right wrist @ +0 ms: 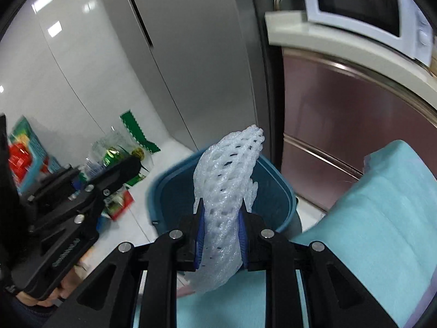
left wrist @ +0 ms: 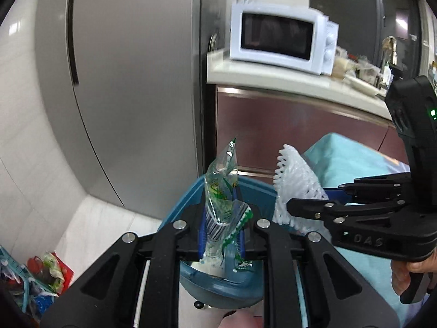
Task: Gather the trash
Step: 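Carry the plastic cup and foam net to the teal bin and release both, then return both tools from the bin to the table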
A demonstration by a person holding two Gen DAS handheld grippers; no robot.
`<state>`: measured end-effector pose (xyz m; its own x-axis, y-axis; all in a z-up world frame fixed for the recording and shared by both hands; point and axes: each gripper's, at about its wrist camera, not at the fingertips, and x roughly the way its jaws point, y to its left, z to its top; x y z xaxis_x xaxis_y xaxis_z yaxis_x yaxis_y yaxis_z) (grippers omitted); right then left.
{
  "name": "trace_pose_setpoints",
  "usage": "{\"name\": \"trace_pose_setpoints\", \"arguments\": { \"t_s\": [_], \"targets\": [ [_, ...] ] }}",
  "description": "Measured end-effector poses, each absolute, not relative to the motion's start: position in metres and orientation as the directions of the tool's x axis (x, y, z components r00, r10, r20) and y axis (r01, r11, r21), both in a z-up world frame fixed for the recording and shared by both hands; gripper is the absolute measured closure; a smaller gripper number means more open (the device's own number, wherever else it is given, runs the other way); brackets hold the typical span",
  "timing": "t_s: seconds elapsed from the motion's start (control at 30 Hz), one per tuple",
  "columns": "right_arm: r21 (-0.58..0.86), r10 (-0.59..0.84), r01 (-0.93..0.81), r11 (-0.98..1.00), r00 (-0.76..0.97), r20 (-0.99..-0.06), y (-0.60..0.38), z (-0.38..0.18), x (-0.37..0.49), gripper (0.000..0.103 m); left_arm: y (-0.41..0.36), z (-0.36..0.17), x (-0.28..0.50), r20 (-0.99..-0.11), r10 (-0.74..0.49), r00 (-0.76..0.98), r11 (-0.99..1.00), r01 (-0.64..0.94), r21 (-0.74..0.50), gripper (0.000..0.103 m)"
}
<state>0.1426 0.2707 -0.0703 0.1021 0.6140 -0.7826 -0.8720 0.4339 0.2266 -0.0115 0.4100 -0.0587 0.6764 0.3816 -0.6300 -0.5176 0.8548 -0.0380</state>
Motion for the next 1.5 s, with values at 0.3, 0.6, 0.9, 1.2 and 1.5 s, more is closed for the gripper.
{"name": "trace_pose_setpoints", "arguments": {
  "t_s": [0.3, 0.6, 0.9, 1.2, 1.5],
  "targets": [
    [0.213, 0.504, -0.854, 0.474, 0.065, -0.861, 0.317, -0.11, 0.16, 0.066, 0.44, -0.108, 0.016, -0.709, 0.322, 0.628, 0.845, -0.529, -0.085, 0.062],
    [0.207, 0.486, -0.828, 0.521, 0.088, -0.869, 0.315, -0.116, 0.167, 0.036, 0.452, -0.117, 0.018, -0.71, 0.33, 0.623, 0.825, -0.556, -0.105, 0.036],
    [0.196, 0.514, -0.836, 0.513, 0.116, -0.85, 0.315, -0.1, 0.163, 0.021, 0.455, -0.086, -0.014, -0.654, 0.413, 0.633, 0.801, -0.595, -0.07, 0.015],
    [0.124, 0.609, -0.832, 0.54, 0.285, -0.741, 0.249, -0.043, 0.146, 0.007, 0.426, -0.042, -0.042, -0.589, 0.402, 0.701, 0.82, -0.562, -0.109, 0.005],
    [0.015, 0.599, -0.687, 0.726, 0.622, -0.504, 0.048, 0.016, 0.103, 0.007, 0.317, -0.001, -0.029, -0.5, 0.275, 0.821, 0.916, -0.382, -0.125, 0.005]
  ]
}}
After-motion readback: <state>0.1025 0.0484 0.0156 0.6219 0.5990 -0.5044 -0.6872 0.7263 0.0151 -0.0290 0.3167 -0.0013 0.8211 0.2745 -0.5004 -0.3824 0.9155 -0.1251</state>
